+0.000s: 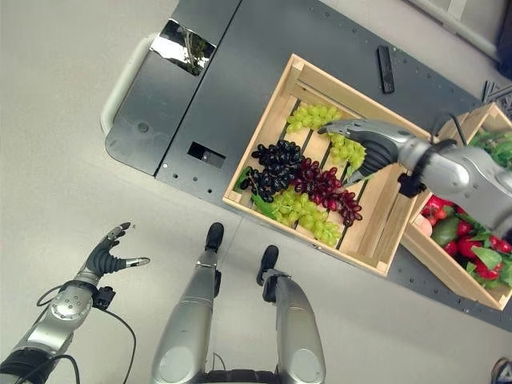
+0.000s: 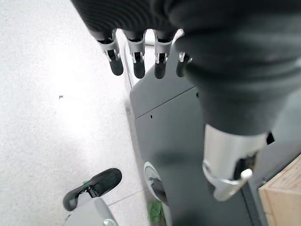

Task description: Pick up the fruits from the basket on one side to the basket on the other side

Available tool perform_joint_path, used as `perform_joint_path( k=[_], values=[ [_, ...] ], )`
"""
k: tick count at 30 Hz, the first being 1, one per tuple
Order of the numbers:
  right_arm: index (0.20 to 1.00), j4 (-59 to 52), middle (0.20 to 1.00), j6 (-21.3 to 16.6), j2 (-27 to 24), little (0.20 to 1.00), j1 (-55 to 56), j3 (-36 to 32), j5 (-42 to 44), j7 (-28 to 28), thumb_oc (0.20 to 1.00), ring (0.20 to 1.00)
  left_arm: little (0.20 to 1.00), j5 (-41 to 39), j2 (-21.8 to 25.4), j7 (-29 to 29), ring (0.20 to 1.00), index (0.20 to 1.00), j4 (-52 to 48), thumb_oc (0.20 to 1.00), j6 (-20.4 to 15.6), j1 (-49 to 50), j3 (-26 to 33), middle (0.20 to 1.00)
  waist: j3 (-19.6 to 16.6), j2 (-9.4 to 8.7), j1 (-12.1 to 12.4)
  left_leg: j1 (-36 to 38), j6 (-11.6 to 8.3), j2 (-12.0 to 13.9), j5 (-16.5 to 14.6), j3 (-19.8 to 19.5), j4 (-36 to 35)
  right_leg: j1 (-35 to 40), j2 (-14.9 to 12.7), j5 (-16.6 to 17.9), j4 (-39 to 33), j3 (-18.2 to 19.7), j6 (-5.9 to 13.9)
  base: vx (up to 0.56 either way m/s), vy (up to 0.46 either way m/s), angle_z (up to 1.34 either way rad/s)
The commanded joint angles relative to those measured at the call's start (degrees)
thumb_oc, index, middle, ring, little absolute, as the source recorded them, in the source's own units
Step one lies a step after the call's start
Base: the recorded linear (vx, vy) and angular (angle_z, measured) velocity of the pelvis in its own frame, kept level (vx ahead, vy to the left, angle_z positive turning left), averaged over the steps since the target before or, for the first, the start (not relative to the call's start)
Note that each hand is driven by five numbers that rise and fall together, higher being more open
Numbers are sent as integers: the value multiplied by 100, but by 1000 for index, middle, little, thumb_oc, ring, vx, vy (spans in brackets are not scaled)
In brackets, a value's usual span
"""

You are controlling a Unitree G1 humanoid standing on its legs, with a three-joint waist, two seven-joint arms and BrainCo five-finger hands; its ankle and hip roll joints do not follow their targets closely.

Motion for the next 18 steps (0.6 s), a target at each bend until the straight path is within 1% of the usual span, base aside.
perform_joint_path(
  k=[1,2,3,4,6,7,8,11,12,13,15,18],
  values=[
    [1000,-126,1000,38,-16,1000,-358,196,-421,-117,1000,1000,1000,382,247,176,1000,1000,-102,1000,-53,252,212,1000,-89,-183,-32,-335,106,-203,-197,204,443,-374,-141,972,-449,1,458,-7,-21,6],
    [1000,-118,1000,37,-3,1000,-382,236,-420,-120,1000,1000,1000,383,236,178,1000,1000,-101,1000,-54,271,214,1000,-89,-178,-31,-317,105,-197,-242,212,472,-357,-135,939,-426,9,459,-27,-20,4],
    [1000,-124,1000,50,79,1000,-625,415,-479,-143,1000,1000,1000,351,317,219,1000,1000,-127,1000,-51,198,206,1000,-89,-208,-30,-506,111,-210,-171,186,459,-534,-135,1007,-443,-5,459,0,0,0],
    [1000,-106,1000,67,134,1000,-776,562,-492,-140,1000,1000,1000,355,329,231,1000,1000,-122,1000,-36,191,206,1000,-89,-208,-39,-559,112,-207,-194,183,485,-592,-131,988,-418,-6,459,-39,-16,4],
    [1000,-81,1000,74,208,1000,-935,706,-509,-145,1000,1000,1000,350,404,256,1000,1000,-177,1000,-28,155,204,1000,-89,-208,-43,-767,111,-230,-113,169,473,-778,-137,1040,-423,-30,452,-15,2,4],
    [1000,-71,1000,73,222,1000,-966,754,-505,-148,1000,1000,1000,350,391,256,1000,1000,-180,1000,-28,176,211,1000,-89,-202,-45,-752,111,-225,-158,177,505,-764,-133,1006,-397,-21,453,-21,-3,5],
    [1000,-7,1000,104,298,1000,-1213,962,-659,-208,1000,1000,1000,349,502,289,1000,1000,-158,1000,-24,101,187,1000,-89,-220,-39,-943,102,-245,-79,158,487,-935,-140,1057,-406,-59,444,-3,-7,5],
    [1000,86,1000,157,466,1000,-1460,1239,-835,-240,1000,1000,1000,340,558,335,1000,1000,-210,1000,-7,99,191,1000,-89,-203,-54,-1158,101,-246,-100,163,550,-1171,-131,1050,-337,-68,440,-5,-1,1],
    [1000,90,1000,156,468,1000,-1477,1254,-833,-241,1000,1000,1000,340,553,335,1000,1000,-208,1000,-7,97,193,1000,-89,-200,-58,-1163,101,-247,-100,164,553,-1176,-131,1049,-334,-67,440,0,0,0],
    [1000,150,1000,201,611,1000,-1606,1379,-1001,-254,1000,1000,1000,335,599,371,1000,1000,-214,1000,7,54,175,1000,-89,-202,-59,-1333,99,-252,-101,148,617,-1319,-133,1072,-322,-72,442,0,0,0],
    [1000,198,1000,234,749,1000,-1724,1474,-1073,-270,1000,1000,1000,318,628,404,1000,1000,-207,1000,20,4,160,1000,-89,-189,-73,-1513,95,-266,-101,145,681,-1483,-143,1097,-298,-85,448,0,0,0],
    [1000,265,1000,280,868,1000,-1753,1424,-1059,-314,1000,1000,1000,293,655,437,1000,1000,-177,1000,35,-45,131,1000,-89,-182,-104,-1673,92,-261,-96,140,729,-1643,-138,1126,-271,-81,447,0,0,0]
  ],
)
